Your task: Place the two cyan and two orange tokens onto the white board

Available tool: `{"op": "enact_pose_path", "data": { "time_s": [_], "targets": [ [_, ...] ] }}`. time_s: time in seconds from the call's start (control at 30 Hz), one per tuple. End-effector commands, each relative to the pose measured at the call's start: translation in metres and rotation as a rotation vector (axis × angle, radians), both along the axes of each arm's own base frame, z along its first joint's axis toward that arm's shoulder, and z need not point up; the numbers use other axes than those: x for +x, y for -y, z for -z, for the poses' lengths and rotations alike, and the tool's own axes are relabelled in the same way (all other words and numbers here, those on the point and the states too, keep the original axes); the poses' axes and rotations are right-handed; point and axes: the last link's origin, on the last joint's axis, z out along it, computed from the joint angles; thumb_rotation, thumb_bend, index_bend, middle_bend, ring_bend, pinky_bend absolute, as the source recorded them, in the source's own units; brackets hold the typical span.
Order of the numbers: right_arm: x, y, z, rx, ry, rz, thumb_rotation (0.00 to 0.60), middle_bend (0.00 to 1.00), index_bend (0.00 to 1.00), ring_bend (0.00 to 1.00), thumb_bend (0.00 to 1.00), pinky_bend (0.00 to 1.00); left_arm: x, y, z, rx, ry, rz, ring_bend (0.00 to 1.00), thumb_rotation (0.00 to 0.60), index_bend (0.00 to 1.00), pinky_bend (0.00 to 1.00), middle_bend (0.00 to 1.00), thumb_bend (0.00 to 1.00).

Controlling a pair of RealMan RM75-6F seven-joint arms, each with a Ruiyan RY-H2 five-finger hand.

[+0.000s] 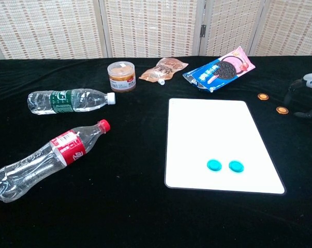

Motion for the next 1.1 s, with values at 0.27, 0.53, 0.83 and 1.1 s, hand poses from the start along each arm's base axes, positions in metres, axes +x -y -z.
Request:
{"op": "enact_pose_path", "data": {
  "time_s": [0.27,0.53,0.83,1.1],
  "targets": [
    [-0.007,0.03,0.011,0.001,-0.06,0.058,0.6,0.2,0.41,0.05,0.44,0.0,0.0,0.0,0.001,-0.004,-0.003,-0.008,0.12,0.6,0.08,0.0,0.06,0.25],
    [-0.006,0.037,0.015,-0.003,-0.072,0.061,0.6,0.2,0.41,0.05,0.44,0.0,-0.001,0.001,0.0,-0.004,-0.004,-0.015,0.12,0.6,0.08,0.0,0.06,0.25],
    [-0.002,0.036,0.023,0.016,-0.081,0.041,0.6,0.2,0.41,0.05,0.44,0.0,-0.003,0.0,0.0,-0.005,-0.002,-0.019,0.12,0.6,0.08,0.0,0.06,0.25],
    [-0.003,0.039,0.026,0.016,-0.098,0.046,0.6,0.2,0.41,0.06,0.44,0.0,-0.004,0.0,0.0,-0.007,-0.002,-0.023,0.12,0.6,0.08,0.0,0.06,0.25]
  ]
}}
